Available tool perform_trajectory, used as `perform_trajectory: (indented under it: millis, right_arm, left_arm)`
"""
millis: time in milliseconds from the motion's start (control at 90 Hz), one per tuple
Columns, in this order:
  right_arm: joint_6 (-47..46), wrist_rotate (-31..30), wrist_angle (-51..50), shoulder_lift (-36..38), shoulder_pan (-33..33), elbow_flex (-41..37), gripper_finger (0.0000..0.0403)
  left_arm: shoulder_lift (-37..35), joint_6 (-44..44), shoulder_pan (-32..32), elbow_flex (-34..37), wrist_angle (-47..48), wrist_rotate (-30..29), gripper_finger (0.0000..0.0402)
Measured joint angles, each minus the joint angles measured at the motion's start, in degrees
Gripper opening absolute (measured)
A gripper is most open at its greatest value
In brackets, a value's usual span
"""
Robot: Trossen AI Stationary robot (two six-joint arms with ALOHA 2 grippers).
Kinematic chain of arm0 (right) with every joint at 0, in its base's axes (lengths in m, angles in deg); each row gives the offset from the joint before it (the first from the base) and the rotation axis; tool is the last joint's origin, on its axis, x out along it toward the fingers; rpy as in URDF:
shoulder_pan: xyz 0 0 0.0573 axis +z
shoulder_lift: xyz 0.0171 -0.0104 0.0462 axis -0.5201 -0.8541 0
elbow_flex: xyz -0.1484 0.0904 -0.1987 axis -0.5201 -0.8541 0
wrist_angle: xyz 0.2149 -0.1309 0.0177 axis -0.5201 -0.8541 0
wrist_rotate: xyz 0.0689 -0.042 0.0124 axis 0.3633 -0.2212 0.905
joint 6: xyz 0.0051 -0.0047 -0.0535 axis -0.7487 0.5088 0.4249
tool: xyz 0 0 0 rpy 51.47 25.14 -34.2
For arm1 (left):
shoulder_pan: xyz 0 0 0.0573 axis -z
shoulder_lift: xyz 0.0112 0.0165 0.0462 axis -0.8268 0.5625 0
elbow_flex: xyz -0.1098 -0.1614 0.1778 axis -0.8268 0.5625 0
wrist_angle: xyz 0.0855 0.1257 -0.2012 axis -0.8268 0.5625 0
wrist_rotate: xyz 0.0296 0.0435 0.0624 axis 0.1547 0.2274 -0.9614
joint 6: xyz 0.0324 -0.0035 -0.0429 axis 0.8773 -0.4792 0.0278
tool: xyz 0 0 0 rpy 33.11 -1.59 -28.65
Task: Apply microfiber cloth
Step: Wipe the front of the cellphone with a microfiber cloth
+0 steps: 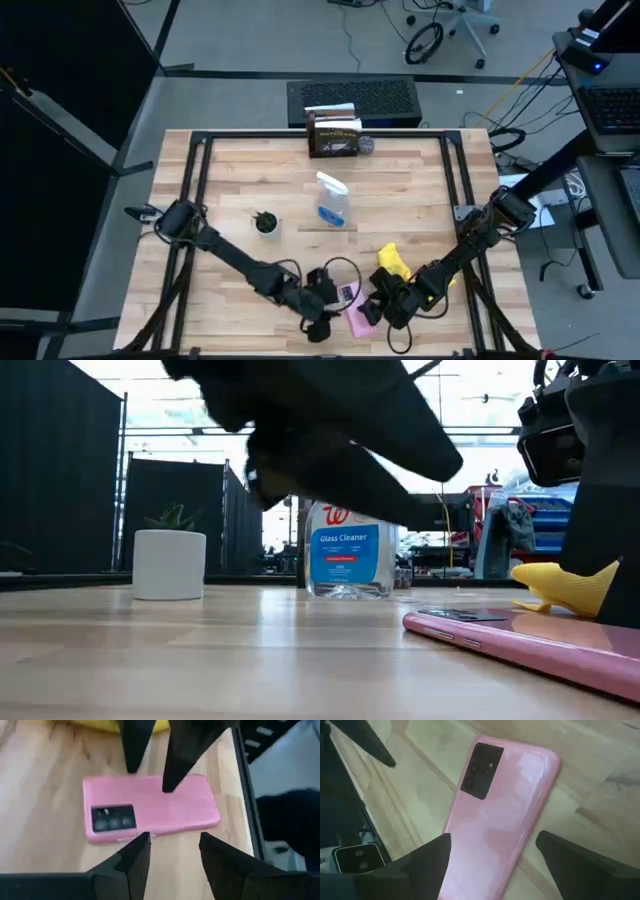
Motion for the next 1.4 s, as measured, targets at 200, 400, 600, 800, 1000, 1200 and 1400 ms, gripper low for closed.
perform_trajectory:
  millis: [200, 400, 600, 800, 1000, 1200, 1400]
  right_arm:
    - [0.6, 0.07, 0.54, -0.01, 0.12, -0.02, 0.0293]
    - [-0.56, -1.46, 1.35, -1.08, 0.19, 0.0, 0.0293]
    - [-0.48, -2.3, 3.34, -2.52, 0.04, -0.06, 0.0293]
    - [1.74, -3.09, 7.74, -2.87, 0.01, -0.09, 0.0293]
    - [5.08, -2.89, 11.69, -3.06, -0.03, -0.06, 0.0276]
    - [5.06, -2.8, 9.49, -3.04, -0.03, -0.06, 0.0183]
    - [5.16, -1.86, 9.54, -2.52, -0.02, -0.01, 0.0051]
  left_arm:
    - [4.77, -2.58, -0.21, 0.09, -2.55, -3.1, 0.0154]
    - [8.5, -2.08, -1.1, -0.16, -7.88, -3.86, 0.0154]
    - [9.4, -0.31, -2.05, -0.13, -9.6, -2.72, 0.0154]
    - [9.63, 2.17, -3.07, -0.15, -10.63, -2.59, 0.0154]
    - [9.66, 2.36, -3.22, -0.15, -10.62, -3.07, 0.0154]
    - [9.68, 2.36, -3.22, -0.07, -11.06, -3.01, 0.0154]
    - [9.64, 2.34, -3.22, 0.0, -10.98, -1.01, 0.0154]
